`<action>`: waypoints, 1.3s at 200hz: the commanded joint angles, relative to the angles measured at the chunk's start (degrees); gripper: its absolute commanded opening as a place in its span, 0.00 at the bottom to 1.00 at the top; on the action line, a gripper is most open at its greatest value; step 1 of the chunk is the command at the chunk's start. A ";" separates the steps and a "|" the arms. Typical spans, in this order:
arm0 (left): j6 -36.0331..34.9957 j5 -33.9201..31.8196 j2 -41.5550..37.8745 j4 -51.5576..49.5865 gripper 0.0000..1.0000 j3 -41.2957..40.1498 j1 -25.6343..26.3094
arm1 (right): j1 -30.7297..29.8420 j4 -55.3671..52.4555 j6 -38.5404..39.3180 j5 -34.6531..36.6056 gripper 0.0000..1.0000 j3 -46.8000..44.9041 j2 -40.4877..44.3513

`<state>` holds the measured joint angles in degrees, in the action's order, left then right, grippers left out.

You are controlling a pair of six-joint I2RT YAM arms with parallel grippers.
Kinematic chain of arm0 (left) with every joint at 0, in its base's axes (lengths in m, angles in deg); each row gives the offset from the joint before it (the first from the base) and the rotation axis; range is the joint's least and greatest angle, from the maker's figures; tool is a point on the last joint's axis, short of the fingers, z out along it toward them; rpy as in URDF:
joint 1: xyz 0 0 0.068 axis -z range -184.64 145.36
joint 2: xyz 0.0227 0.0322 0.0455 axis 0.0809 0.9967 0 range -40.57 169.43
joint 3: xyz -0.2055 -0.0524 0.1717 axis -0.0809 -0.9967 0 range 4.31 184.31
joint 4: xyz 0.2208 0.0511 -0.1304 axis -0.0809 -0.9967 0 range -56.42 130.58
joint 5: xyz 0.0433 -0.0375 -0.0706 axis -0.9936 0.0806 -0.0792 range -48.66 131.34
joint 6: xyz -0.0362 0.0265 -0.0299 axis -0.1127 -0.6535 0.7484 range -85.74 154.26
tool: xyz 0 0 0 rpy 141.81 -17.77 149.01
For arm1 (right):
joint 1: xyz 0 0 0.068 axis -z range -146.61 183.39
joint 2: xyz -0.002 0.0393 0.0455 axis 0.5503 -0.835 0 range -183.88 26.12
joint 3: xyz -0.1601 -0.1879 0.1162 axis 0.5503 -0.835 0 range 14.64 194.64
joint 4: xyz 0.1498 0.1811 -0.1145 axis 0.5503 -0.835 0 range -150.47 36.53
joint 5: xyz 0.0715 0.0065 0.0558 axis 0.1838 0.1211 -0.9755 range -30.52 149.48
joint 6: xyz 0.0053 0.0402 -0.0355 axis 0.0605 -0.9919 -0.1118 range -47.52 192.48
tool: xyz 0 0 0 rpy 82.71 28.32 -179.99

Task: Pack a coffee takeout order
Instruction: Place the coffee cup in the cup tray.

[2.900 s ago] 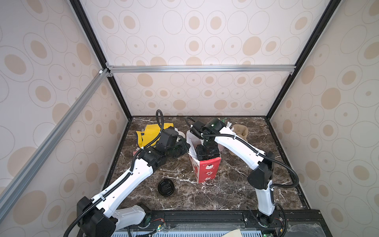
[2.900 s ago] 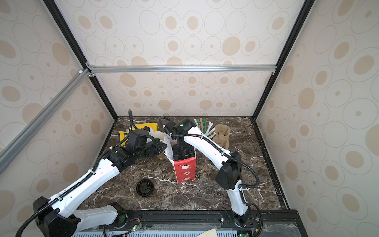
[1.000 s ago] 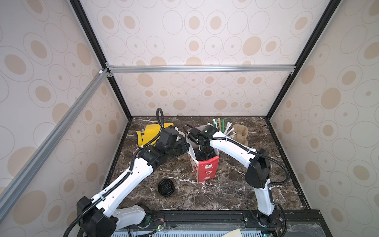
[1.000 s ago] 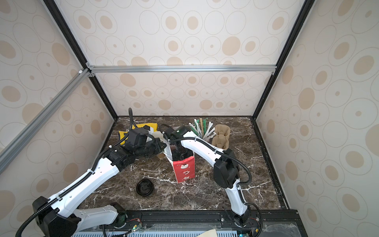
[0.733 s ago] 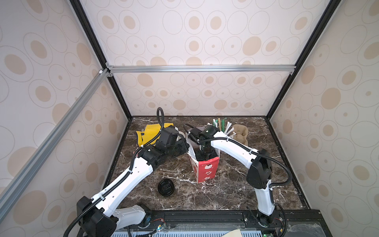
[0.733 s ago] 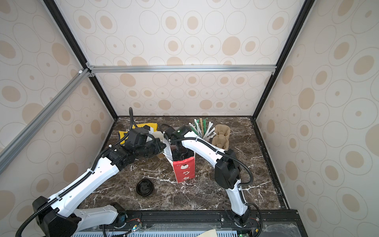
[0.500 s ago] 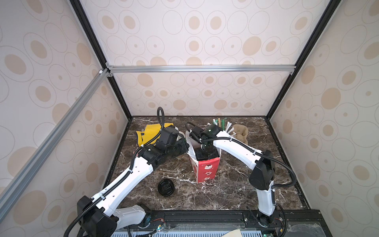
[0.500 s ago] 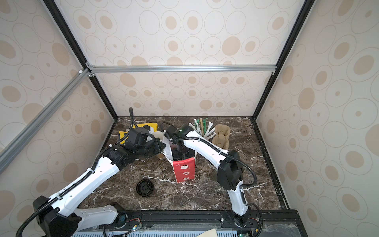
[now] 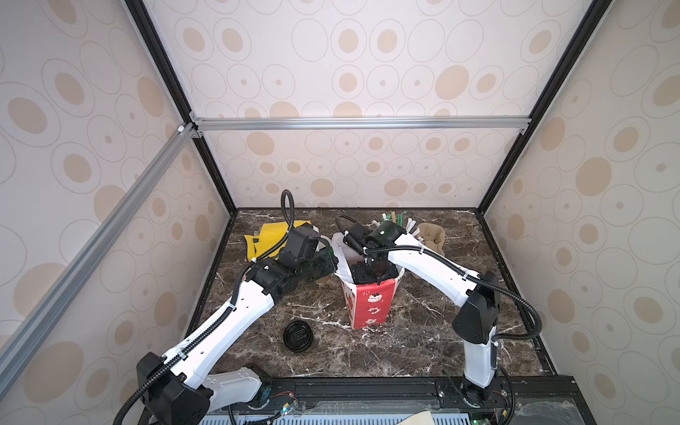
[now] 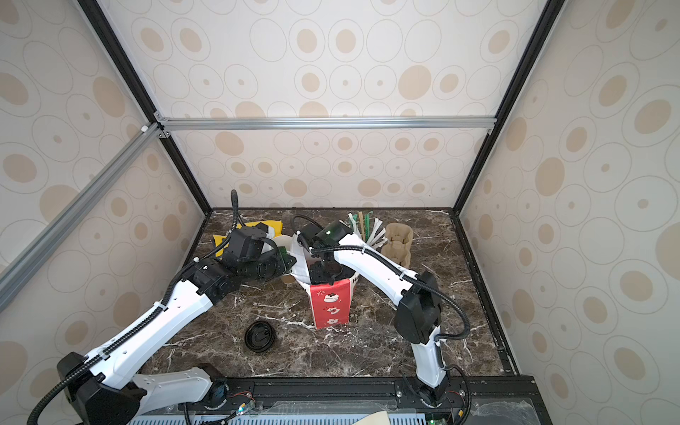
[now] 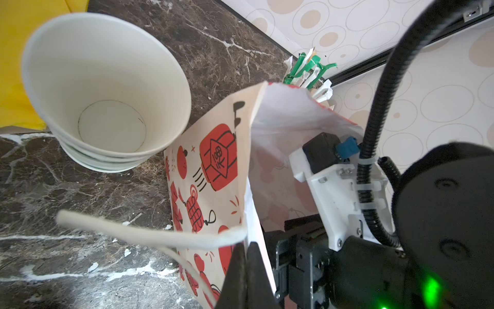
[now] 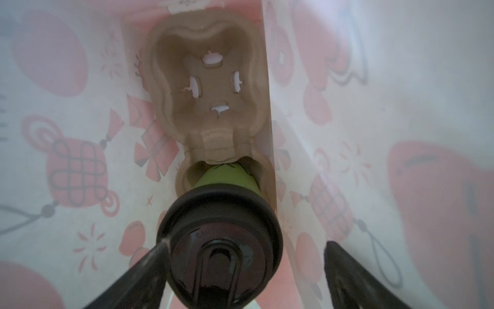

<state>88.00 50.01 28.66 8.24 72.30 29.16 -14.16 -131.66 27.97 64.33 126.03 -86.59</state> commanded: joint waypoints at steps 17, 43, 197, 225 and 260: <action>-1.53 -1.83 -0.41 -1.76 0.00 1.77 -0.42 | 0.53 -3.02 -3.18 3.95 0.91 -1.19 2.93; -1.44 -0.98 -0.21 -1.15 0.00 1.37 -0.46 | 0.43 -0.19 -2.76 2.24 0.90 -1.44 3.89; -3.88 3.75 4.11 2.98 0.00 4.20 -0.44 | -1.72 3.23 8.12 4.46 0.84 8.16 3.79; -4.16 4.34 4.67 3.56 0.00 4.61 -0.49 | -1.67 1.43 8.30 3.97 0.83 12.67 3.72; -4.52 4.21 5.38 3.85 0.00 4.30 -0.44 | -1.67 0.58 7.89 3.82 0.81 15.90 5.14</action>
<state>85.13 54.09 33.41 10.99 74.13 29.05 -15.41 -128.58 35.69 67.39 139.60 -83.29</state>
